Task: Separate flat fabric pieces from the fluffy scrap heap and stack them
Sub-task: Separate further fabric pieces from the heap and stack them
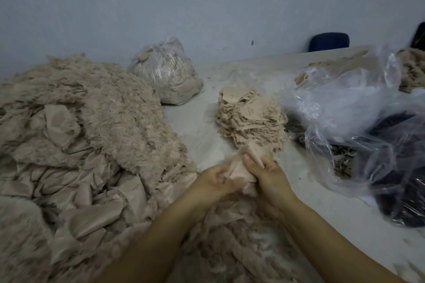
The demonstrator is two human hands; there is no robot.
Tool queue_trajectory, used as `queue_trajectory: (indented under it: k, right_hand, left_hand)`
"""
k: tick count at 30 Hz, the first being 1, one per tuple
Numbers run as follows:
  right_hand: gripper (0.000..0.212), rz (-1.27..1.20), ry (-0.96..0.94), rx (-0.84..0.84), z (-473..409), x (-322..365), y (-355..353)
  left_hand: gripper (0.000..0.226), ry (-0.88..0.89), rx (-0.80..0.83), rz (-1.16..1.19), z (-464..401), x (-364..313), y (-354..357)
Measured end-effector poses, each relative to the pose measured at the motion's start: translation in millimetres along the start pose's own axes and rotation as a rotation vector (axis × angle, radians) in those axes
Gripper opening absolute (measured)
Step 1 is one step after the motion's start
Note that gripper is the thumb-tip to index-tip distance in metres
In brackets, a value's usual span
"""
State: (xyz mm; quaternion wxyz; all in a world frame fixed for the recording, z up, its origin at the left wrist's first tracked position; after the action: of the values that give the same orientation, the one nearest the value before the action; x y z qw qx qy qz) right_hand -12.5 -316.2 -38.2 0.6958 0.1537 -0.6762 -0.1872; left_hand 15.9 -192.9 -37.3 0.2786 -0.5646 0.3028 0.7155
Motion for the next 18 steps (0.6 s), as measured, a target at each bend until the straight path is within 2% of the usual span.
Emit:
queue_trajectory:
  k: [1,3,4,5,7,8,10,11,13,16,18]
  right_hand:
    - [0.013,-0.019,-0.052,-0.086,-1,5,-7]
    - [0.014,-0.004,-0.125,-0.208,-3,17,-23]
    - [0.016,0.038,-0.129,-0.217,-4,21,-29]
    - [0.017,0.078,-0.112,-0.187,-6,23,-30]
    - [0.021,0.105,-0.027,-0.062,-7,16,-23]
    - [0.028,0.102,0.013,-0.005,-5,10,-17]
    - [0.035,0.081,0.055,0.094,-2,0,-5]
    - [0.031,0.061,0.058,0.146,0,-2,0]
    - [0.021,0.021,0.058,0.209,0,-2,3]
    - [0.029,-0.054,0.050,0.101,-8,3,-8]
    - [0.021,-0.045,0.015,-0.003,-11,6,-17]
  left_hand:
    - [0.014,-0.025,0.025,-0.068,3,6,3]
    - [0.019,-0.085,0.058,-0.259,8,17,1]
    - [0.018,-0.123,0.092,-0.331,9,22,-1]
    - [0.012,-0.158,0.129,-0.365,10,21,-1]
    - [0.035,-0.148,0.199,-0.291,8,16,2]
    - [0.044,-0.122,0.203,-0.138,6,11,4]
    - [0.046,-0.079,0.144,0.138,-1,6,6]
    - [0.043,-0.053,0.092,0.235,-5,4,5]
    - [0.030,-0.007,-0.021,0.262,-8,2,2]
    - [0.014,0.074,-0.152,0.278,-11,-1,-5]
    - [0.015,0.136,-0.239,0.227,-13,-10,-13]
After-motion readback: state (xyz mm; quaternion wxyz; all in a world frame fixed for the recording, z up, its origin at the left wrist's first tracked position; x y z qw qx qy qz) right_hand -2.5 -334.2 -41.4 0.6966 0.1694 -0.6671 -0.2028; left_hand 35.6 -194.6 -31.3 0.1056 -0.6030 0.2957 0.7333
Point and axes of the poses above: each hand's wrist, its own z-axis away from the middle knuckle, its own y-axis out of the palm, x = y × z, the point moved 5 cm from there along -z, towards the middle knuckle, and after that the axes turned 15 degrees about x, right-handed, at the moved point
